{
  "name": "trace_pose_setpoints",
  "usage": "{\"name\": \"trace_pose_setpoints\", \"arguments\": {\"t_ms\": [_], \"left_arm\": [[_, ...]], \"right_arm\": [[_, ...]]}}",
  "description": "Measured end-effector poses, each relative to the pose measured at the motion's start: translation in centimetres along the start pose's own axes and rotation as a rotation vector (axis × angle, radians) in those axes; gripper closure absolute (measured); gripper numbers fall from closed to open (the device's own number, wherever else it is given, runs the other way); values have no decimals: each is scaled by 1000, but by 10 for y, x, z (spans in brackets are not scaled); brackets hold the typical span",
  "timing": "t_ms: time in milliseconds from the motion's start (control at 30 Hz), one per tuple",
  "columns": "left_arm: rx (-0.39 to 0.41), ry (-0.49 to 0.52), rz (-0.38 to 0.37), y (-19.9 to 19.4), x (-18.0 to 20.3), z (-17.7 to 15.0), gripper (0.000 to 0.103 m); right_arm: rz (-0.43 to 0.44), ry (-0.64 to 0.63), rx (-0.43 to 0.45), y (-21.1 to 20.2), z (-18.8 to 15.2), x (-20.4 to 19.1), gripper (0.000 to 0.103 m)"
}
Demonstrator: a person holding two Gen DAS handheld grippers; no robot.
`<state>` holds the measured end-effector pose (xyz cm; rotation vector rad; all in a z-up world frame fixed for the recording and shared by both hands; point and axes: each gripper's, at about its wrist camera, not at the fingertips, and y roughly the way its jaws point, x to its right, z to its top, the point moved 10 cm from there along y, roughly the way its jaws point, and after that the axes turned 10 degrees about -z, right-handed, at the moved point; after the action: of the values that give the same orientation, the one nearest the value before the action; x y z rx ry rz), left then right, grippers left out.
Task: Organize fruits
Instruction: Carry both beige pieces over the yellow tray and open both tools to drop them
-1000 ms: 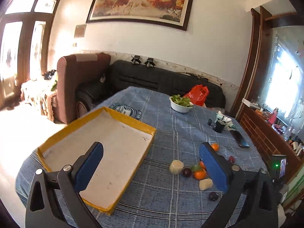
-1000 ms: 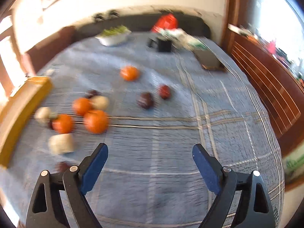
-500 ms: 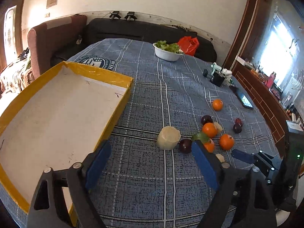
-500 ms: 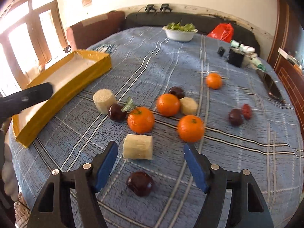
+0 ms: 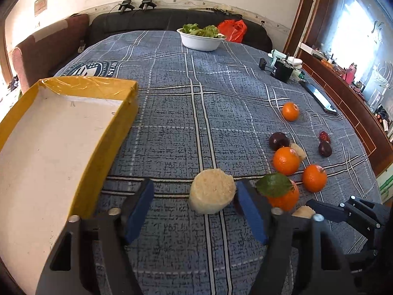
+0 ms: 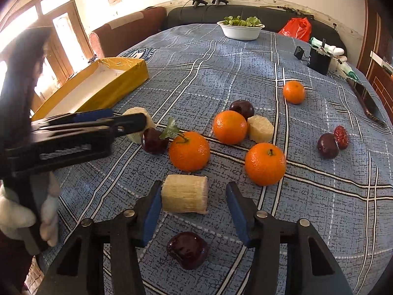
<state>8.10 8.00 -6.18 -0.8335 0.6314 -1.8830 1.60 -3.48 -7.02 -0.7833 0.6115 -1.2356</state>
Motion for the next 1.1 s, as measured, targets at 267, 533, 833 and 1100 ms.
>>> {"name": "trace_pose_setpoints", "arguments": {"t_ms": [267, 533, 833, 1100], "left_arm": [[0, 13, -28, -3, 12, -1, 68], [128, -122, -57, -80, -6, -1, 67], [245, -232, 231, -180, -108, -28, 67], [219, -340, 367, -196, -187, -63, 67]], "right_arm": [[8, -38, 10, -6, -1, -13, 64], [25, -32, 60, -40, 8, -24, 64], [224, -56, 95, -73, 35, -105, 64], [358, -129, 54, -56, 54, -207, 64]]}}
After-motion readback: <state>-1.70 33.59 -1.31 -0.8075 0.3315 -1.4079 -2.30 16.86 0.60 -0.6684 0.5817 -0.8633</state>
